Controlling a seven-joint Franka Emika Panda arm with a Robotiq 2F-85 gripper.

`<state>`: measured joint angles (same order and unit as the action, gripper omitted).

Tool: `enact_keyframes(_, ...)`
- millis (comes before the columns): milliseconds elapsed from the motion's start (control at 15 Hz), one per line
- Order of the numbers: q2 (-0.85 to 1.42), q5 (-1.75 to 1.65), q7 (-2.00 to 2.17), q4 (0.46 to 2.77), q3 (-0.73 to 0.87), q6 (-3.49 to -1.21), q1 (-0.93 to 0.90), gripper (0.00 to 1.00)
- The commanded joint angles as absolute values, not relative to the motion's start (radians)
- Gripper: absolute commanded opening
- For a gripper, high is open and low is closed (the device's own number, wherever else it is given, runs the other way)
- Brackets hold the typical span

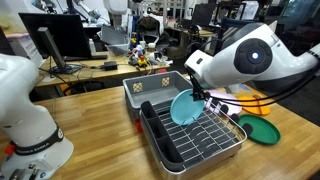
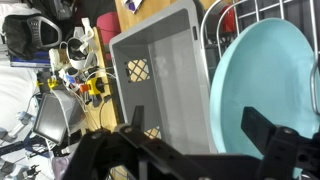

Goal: Put the blue plate on the table

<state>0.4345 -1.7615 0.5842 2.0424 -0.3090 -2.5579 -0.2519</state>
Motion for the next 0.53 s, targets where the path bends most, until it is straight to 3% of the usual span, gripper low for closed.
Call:
enact_keyframes(0, 0.447, -1.772, 0.591, 2.032, -0.3, -2.562, -0.254, 0.76)
enact_keyframes(467, 0.449, -1.769, 0.593, 2.035, -0.3, -2.569, -0.252, 0.24)
